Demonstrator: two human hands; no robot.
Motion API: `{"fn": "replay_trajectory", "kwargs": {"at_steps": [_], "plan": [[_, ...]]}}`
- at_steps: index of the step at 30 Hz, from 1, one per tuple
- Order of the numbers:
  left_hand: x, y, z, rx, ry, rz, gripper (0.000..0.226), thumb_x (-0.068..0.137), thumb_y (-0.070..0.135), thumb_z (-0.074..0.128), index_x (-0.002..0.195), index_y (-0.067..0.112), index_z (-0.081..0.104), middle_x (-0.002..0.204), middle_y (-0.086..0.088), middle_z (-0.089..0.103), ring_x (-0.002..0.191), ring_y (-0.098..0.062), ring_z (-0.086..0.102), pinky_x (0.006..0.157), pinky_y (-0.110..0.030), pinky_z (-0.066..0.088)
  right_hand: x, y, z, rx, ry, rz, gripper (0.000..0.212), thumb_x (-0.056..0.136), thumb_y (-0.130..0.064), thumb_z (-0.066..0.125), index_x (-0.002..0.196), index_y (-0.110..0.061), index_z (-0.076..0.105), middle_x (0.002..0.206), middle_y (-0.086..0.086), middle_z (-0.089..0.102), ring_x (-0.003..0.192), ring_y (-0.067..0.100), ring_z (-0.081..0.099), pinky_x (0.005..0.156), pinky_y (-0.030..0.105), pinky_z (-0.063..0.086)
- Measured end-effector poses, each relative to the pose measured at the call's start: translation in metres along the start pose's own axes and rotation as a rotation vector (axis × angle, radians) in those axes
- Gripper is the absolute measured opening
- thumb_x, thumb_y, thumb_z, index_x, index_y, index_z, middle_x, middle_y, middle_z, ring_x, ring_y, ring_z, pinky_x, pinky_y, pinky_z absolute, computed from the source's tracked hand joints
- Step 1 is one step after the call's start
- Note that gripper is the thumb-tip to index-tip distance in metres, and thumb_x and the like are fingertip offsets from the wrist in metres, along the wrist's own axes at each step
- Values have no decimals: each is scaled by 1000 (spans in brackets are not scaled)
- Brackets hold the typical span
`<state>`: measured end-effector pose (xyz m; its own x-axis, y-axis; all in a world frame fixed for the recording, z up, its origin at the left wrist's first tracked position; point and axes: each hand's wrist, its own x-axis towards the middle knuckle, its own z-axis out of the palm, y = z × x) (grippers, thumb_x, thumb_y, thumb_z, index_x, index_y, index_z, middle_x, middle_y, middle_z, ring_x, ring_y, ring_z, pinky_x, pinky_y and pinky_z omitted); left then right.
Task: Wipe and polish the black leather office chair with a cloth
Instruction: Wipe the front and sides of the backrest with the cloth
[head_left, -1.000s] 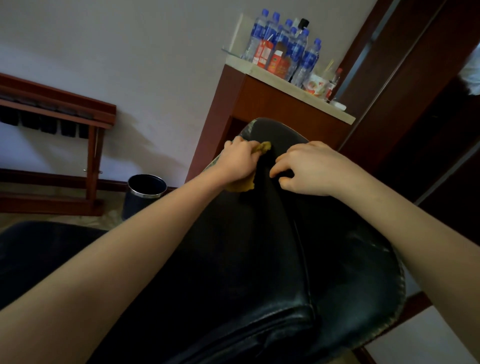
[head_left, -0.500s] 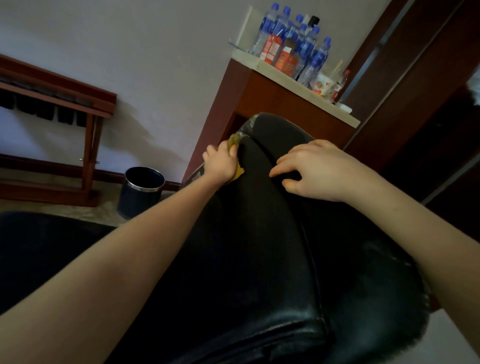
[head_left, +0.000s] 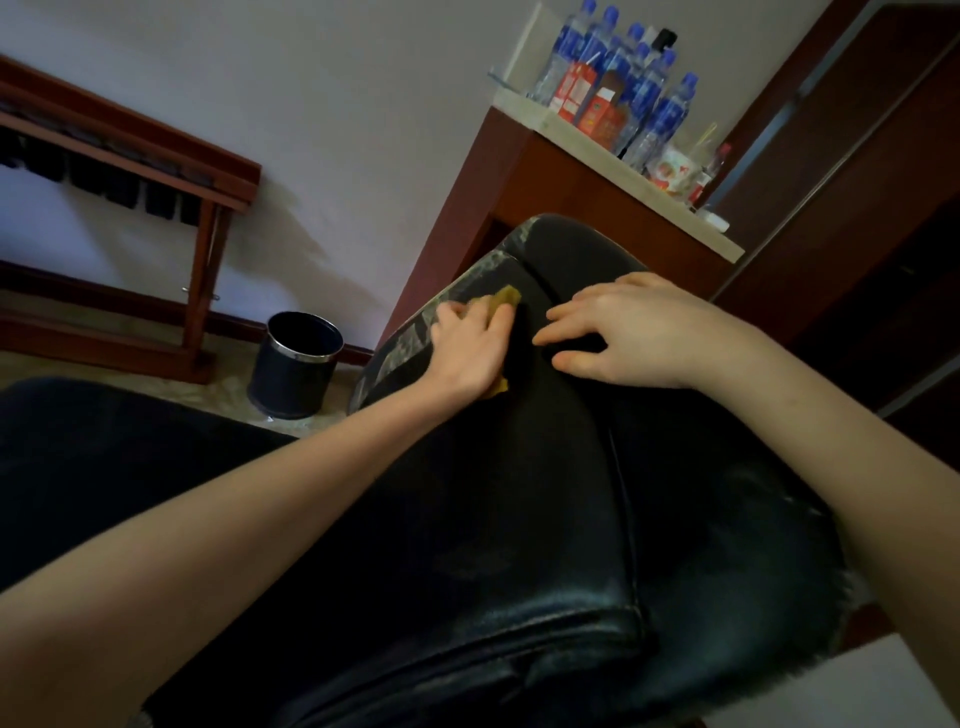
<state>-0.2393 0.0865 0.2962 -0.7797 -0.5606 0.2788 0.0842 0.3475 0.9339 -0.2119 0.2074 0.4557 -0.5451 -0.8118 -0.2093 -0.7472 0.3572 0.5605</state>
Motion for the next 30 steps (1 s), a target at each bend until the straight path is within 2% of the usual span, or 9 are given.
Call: {"fn": "replay_trajectory", "kwargs": {"at_steps": [2, 5, 7, 9, 13, 16, 22, 27, 30], "plan": [[2, 15, 1, -65, 30, 95, 42, 101, 38, 21, 136, 25, 41, 136, -7, 27, 118, -20, 23, 103, -35, 18, 0, -1, 0, -37, -40, -25, 43, 98, -46, 33, 140, -44, 32, 153, -15, 22, 142, 8, 15, 114, 37, 6], [15, 25, 4, -57, 65, 210, 41, 102, 29, 28, 143, 30, 31, 141, -6, 29, 127, -24, 22, 107, -37, 14, 1, -2, 1, -70, -81, -44, 47, 97, -49, 29, 143, -43, 25, 155, -16, 14, 143, 6, 7, 115, 37, 2], [34, 19, 7, -39, 94, 293, 36, 101, 26, 32, 136, 28, 41, 136, -5, 41, 129, -23, 28, 105, -36, 15, 3, -1, 1, -73, -95, -60, 48, 96, -51, 29, 143, -44, 23, 155, -17, 14, 143, 6, 6, 115, 37, 1], [53, 12, 10, -8, 138, 295, 35, 99, 28, 34, 129, 23, 50, 129, -5, 51, 126, -24, 35, 102, -31, 18, 4, -1, 0, -69, -111, -77, 48, 96, -52, 29, 143, -45, 24, 154, -18, 14, 143, 6, 6, 115, 37, 1], [79, 3, 8, -43, 210, 185, 35, 99, 21, 40, 130, 11, 53, 130, -9, 55, 123, -23, 45, 102, -30, 29, 10, 0, -1, -64, -119, -109, 47, 95, -53, 31, 141, -46, 27, 154, -20, 15, 143, 4, 5, 116, 37, 1], [85, -19, 5, -61, 215, 67, 35, 98, 23, 40, 128, 15, 55, 126, -8, 58, 116, -26, 52, 101, -42, 40, 15, -2, 0, -79, -154, -119, 48, 94, -54, 29, 141, -46, 26, 154, -19, 14, 143, 4, 5, 117, 37, 2], [76, -63, 0, 4, 233, -107, 37, 100, 22, 40, 135, 16, 48, 133, -12, 48, 123, -27, 44, 103, -35, 32, 20, -2, 4, -83, -183, -126, 52, 92, -58, 26, 142, -46, 24, 154, -19, 14, 143, 4, 6, 116, 37, 1], [56, -102, -3, -25, 224, -220, 37, 98, 24, 40, 132, 14, 52, 125, -11, 55, 115, -29, 53, 101, -42, 41, 21, -3, 2, -84, -192, -121, 51, 93, -57, 27, 142, -45, 25, 154, -18, 16, 143, 6, 8, 116, 37, 1], [31, -112, -5, -65, 216, -294, 39, 99, 26, 40, 136, 15, 47, 134, -11, 49, 117, -26, 51, 103, -43, 40, 21, -3, 2, -83, -197, -119, 50, 93, -56, 28, 142, -45, 27, 154, -17, 18, 143, 6, 9, 116, 38, 2]]}}
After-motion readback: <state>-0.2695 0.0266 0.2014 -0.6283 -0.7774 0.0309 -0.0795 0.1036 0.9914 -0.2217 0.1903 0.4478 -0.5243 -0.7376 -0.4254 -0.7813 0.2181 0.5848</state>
